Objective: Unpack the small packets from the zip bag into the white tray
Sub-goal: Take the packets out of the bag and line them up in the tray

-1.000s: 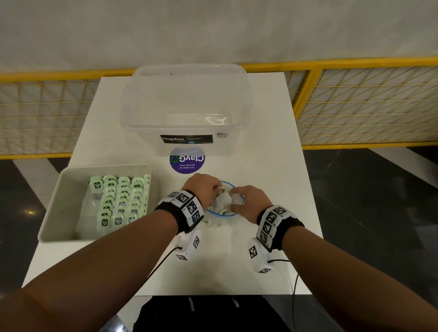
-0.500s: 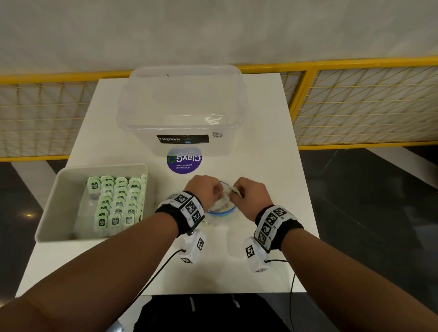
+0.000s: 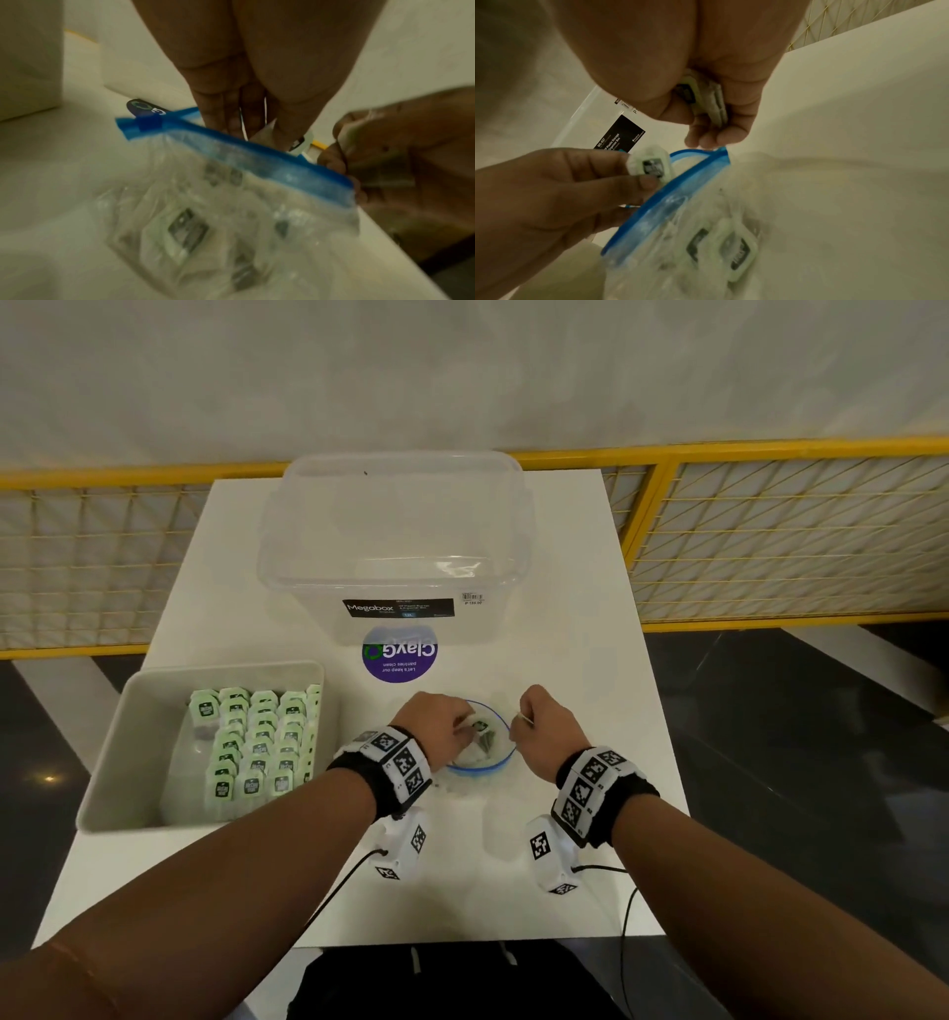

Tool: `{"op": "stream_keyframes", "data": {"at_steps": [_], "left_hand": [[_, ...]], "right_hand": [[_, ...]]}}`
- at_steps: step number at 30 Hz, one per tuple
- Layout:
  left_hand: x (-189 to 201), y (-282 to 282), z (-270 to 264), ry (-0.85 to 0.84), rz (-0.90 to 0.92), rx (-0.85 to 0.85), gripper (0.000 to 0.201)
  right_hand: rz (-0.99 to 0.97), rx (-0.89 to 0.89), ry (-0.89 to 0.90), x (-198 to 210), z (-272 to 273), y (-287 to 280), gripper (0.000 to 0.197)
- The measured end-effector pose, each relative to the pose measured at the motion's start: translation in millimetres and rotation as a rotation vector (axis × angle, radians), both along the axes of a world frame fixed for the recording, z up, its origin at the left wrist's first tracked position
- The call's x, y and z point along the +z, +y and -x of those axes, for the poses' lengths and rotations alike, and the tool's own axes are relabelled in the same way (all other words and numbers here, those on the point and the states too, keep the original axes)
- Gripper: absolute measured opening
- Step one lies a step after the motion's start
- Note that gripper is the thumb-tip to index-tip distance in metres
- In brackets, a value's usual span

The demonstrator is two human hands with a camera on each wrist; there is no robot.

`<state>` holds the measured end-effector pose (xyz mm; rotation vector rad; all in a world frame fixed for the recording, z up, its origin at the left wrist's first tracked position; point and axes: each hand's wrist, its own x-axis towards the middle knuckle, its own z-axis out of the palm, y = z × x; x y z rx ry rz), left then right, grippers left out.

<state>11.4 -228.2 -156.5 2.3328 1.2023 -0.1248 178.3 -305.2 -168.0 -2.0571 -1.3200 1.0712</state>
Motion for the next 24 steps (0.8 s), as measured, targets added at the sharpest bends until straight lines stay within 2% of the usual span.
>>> {"op": "stream_keyframes", "data": {"at_steps": [2, 4, 7, 8, 11, 14, 16, 19, 21, 24], "left_hand": [[11, 2, 9, -0.169, 0.032, 0.074, 0.015], [25, 5, 17, -0.276, 0.065, 0.14, 0.017], [45, 10, 28, -0.351, 0.093, 0.189, 0.011], [51, 12, 32, -0.368, 0.098, 0.189, 0.009], [65, 17, 48, -0.374, 0.068, 0.197, 0.011], [76, 25, 68, -0.377, 0.001, 0.235, 0.018], [84, 29, 83, -0.393, -0.032, 0.231, 0.02], [94, 34, 105, -0.362, -0.066, 0.164, 0.015], [100, 38, 120, -0.35, -0.085, 0.144, 0.012], [110, 44, 142, -0.333, -0.099, 0.146, 0.01]], "right_hand": [[-0.017, 0.009, 0.023, 7, 2, 3, 0.008], [-0.037, 0.043, 0.08, 15, 6, 8, 0.014], [-0.1, 0.136, 0.1, 25, 19, 17, 0.026], [-0.117, 0.15, 0.1, 28, 24, 21, 0.024], [-0.173, 0.17, 0.068, 40, 39, 33, 0.01], [-0.188, 0.213, 0.006, 49, 55, 44, 0.009], [-0.188, 0.236, -0.02, 54, 69, 49, 0.015], [-0.249, 0.195, 0.039, 63, 93, 55, 0.021], [-0.314, 0.178, 0.055, 69, 111, 60, 0.014], [-0.342, 0.206, 0.014, 75, 133, 70, 0.029]]}}
